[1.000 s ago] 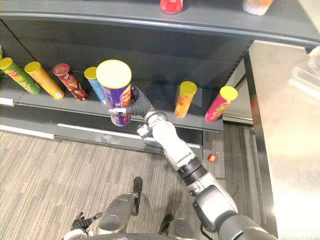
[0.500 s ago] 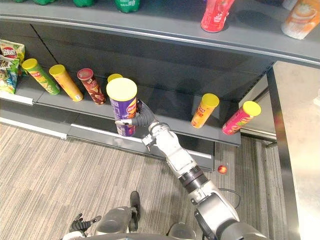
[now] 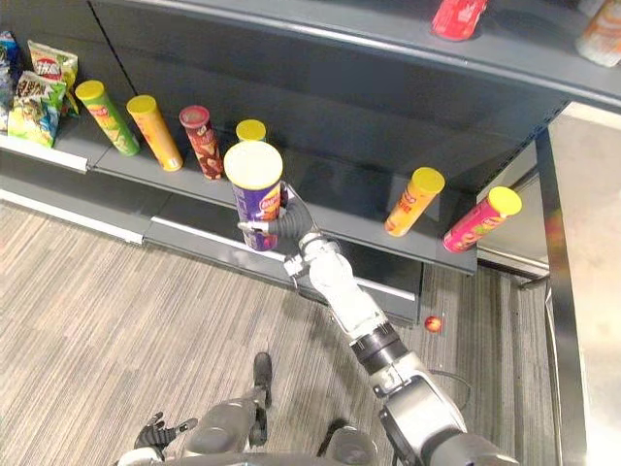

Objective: Put the gum and the chips on the shelf.

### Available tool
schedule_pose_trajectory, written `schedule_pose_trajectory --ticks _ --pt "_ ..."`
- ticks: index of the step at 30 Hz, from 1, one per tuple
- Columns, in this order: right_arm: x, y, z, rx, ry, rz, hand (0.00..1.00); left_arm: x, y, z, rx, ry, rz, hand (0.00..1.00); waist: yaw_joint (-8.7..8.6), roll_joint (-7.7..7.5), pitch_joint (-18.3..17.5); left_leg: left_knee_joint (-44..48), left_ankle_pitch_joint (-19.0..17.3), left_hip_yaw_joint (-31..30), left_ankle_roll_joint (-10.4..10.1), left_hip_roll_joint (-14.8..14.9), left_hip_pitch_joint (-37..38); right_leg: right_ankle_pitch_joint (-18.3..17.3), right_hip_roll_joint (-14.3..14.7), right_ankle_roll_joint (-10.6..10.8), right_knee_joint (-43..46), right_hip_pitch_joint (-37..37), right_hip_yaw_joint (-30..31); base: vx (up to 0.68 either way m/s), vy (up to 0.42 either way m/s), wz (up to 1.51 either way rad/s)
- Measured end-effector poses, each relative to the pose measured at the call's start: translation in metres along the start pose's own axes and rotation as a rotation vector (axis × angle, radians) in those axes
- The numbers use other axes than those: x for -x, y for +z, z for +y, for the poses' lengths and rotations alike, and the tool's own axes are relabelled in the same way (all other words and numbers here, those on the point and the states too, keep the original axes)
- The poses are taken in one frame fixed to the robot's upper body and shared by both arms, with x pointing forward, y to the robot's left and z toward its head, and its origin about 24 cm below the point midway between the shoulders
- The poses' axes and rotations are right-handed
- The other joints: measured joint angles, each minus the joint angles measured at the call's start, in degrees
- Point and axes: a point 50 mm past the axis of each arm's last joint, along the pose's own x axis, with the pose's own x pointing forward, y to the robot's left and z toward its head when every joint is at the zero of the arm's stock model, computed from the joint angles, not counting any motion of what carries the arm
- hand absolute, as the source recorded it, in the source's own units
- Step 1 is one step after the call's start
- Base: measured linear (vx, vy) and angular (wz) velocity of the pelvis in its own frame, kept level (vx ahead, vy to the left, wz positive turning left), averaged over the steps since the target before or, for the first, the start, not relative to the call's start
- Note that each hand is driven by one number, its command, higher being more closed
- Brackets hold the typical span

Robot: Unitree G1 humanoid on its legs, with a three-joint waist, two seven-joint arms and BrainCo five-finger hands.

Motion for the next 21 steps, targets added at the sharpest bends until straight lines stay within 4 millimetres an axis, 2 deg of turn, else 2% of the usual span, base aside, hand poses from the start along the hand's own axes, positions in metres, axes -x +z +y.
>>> schedule_pose_trajectory --ticks 3,9,12,14,18,21 --pt "-0.01 0.012 -0.004 0.023 -0.028 -0.037 1.0 -0.001 0.004 -0.001 0.025 -0.003 -0.007 0.0 1.0 0.72 0.76 0.0 0.37 0.67 -0.03 1.24 -1.18 -0.29 0.63 -0.46 1.73 -1.89 0.04 -0.06 -0.087 0.0" --pt "-0.027 0.038 -0.009 0.112 -0.065 -0.105 1.0 -0.004 0.023 -0.007 0.081 -0.032 -0.072 0.0 0.92 2.73 5.12 0.04 0.37 2.04 -0.2 1.89 -3.88 -1.48 0.06 -1.11 6.31 -6.58 0.22 -0.03 -0.039 0.02" --pt "-0.032 0.045 -0.014 0.143 -0.097 -0.124 1.0 -0.004 0.029 -0.008 0.091 -0.038 -0.099 0.0 0.92 2.93 6.94 0.21 1.08 2.97 -1.15 1.81 -4.81 -2.43 -0.72 -1.1 8.69 -8.57 0.81 0.0 -0.01 0.01" --pt "-0.034 0.05 -0.023 0.151 -0.137 -0.138 1.0 -0.004 0.032 -0.01 0.086 -0.046 -0.114 0.0 0.96 3.06 7.74 0.33 2.1 2.99 -1.89 1.36 -5.83 -3.62 -1.64 -0.87 11.04 -10.4 1.58 0.02 -0.028 0.12" --pt "-0.037 0.059 -0.044 0.176 -0.232 -0.166 1.0 -0.005 0.041 -0.017 0.059 -0.074 -0.141 0.0 1.14 3.92 9.41 0.33 4.25 2.84 -1.12 0.93 -6.83 -5.74 -2.13 -0.79 13.94 -11.97 3.34 0.04 -0.062 0.16" --pt "-0.041 0.067 -0.051 0.174 -0.279 -0.19 1.0 -0.004 0.043 -0.021 0.046 -0.09 -0.148 0.0 1.57 4.28 9.62 0.34 5.37 2.72 -1.02 0.96 -8.29 -6.52 -2.17 -0.92 15.61 -14.25 4.18 0.03 -0.077 0.01"
